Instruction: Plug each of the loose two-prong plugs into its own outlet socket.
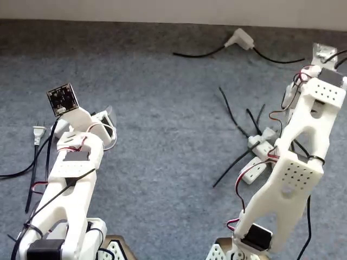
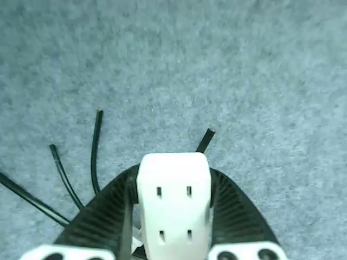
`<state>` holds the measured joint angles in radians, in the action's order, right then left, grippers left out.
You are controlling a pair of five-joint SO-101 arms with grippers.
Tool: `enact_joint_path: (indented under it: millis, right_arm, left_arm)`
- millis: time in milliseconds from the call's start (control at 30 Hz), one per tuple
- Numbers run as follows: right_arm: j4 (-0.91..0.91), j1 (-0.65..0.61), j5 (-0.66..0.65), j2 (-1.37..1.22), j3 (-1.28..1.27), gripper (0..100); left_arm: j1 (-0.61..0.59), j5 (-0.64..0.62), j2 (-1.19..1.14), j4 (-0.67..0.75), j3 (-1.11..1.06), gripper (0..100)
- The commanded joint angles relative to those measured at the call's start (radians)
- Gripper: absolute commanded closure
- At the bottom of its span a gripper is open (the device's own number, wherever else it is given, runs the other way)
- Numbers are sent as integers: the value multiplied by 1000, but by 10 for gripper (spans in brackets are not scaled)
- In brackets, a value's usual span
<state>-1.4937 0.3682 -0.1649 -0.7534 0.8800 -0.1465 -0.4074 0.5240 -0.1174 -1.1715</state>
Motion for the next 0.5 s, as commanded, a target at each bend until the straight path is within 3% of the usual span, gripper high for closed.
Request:
enact_joint_path:
  millis: [0,300,467]
  right_arm:
    - [16,7,6,177,13,940]
    - [13,-13,11,438,12,940]
    - [-39,-48,107,578,12,939]
  left_arm:
    - [22,-5,1,18,33,826]
    - [22,-5,1,18,33,826]
    - [22,-5,1,18,33,826]
